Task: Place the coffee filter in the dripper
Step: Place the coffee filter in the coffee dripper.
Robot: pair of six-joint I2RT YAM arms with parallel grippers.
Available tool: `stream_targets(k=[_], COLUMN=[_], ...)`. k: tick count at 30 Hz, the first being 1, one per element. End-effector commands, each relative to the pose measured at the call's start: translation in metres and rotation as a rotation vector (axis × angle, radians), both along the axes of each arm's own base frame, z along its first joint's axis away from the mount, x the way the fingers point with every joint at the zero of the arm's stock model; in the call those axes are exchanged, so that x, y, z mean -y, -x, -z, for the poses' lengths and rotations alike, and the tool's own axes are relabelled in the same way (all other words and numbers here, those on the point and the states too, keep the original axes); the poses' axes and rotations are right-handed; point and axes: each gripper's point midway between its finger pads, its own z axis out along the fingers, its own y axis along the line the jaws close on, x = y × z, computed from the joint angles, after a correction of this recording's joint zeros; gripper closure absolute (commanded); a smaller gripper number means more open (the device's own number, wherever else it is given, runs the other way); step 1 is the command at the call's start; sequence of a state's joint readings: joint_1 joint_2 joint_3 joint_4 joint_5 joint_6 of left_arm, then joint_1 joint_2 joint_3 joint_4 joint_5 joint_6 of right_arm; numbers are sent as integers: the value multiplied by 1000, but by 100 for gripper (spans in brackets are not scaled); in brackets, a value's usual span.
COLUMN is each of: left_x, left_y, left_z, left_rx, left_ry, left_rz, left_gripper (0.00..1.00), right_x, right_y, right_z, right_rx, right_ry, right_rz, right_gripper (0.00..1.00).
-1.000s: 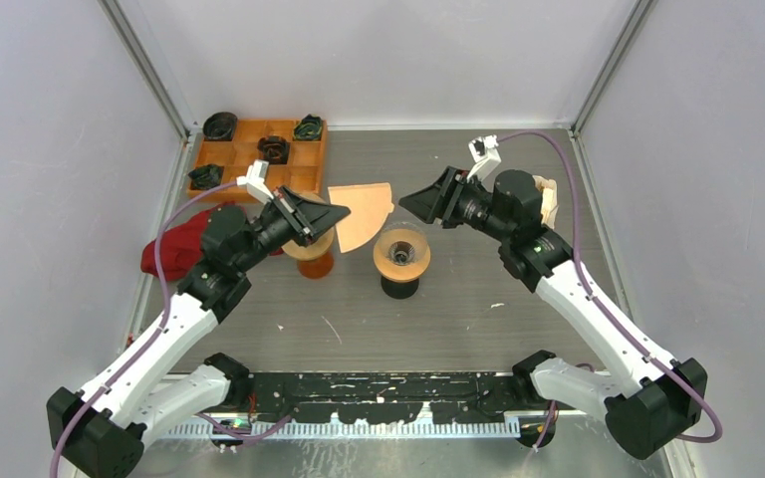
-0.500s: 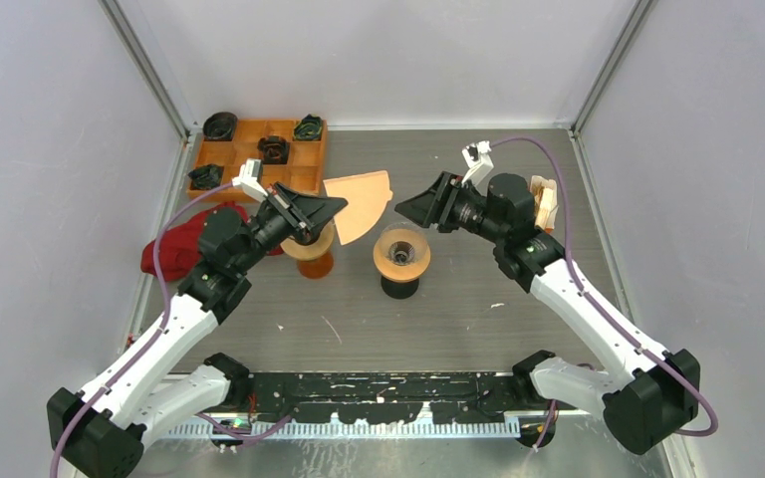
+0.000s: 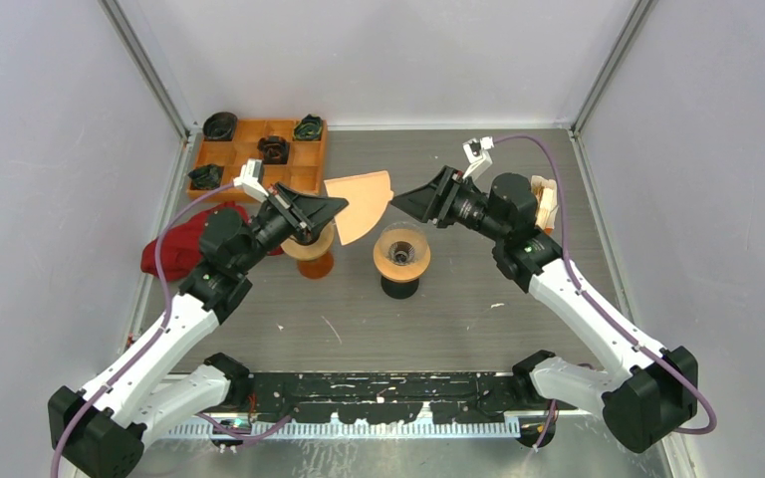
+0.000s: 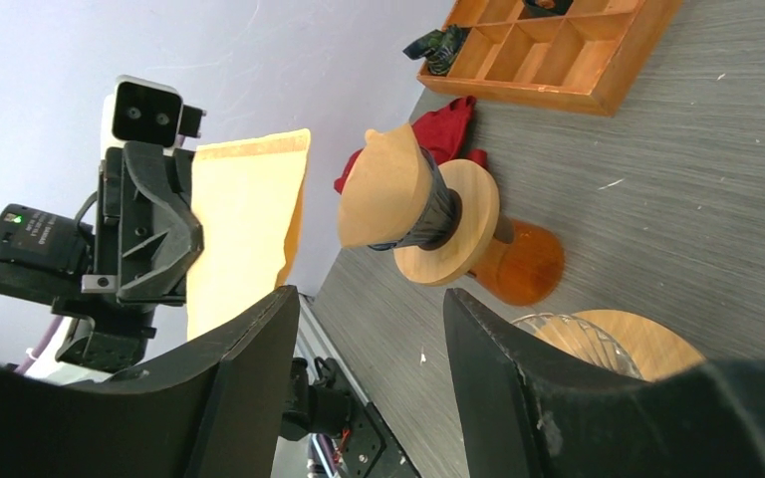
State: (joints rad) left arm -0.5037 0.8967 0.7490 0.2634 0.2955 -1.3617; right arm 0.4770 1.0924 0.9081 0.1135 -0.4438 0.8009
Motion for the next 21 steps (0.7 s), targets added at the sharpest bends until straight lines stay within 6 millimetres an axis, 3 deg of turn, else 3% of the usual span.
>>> stream_targets(k=[1, 21], left_x=[0, 3], left_y=[6, 9], left_z=[-19, -26], left_rx=[70, 82], left_ry=[42, 82], left_rz=[17, 44], left_gripper=[100, 100], right_x=[-5, -14], right_y=[6, 12], right_z=[-29, -38], right_rx=[80, 70], right_ry=[-83, -171], right_rz=[-35, -105], right_gripper=[39, 39])
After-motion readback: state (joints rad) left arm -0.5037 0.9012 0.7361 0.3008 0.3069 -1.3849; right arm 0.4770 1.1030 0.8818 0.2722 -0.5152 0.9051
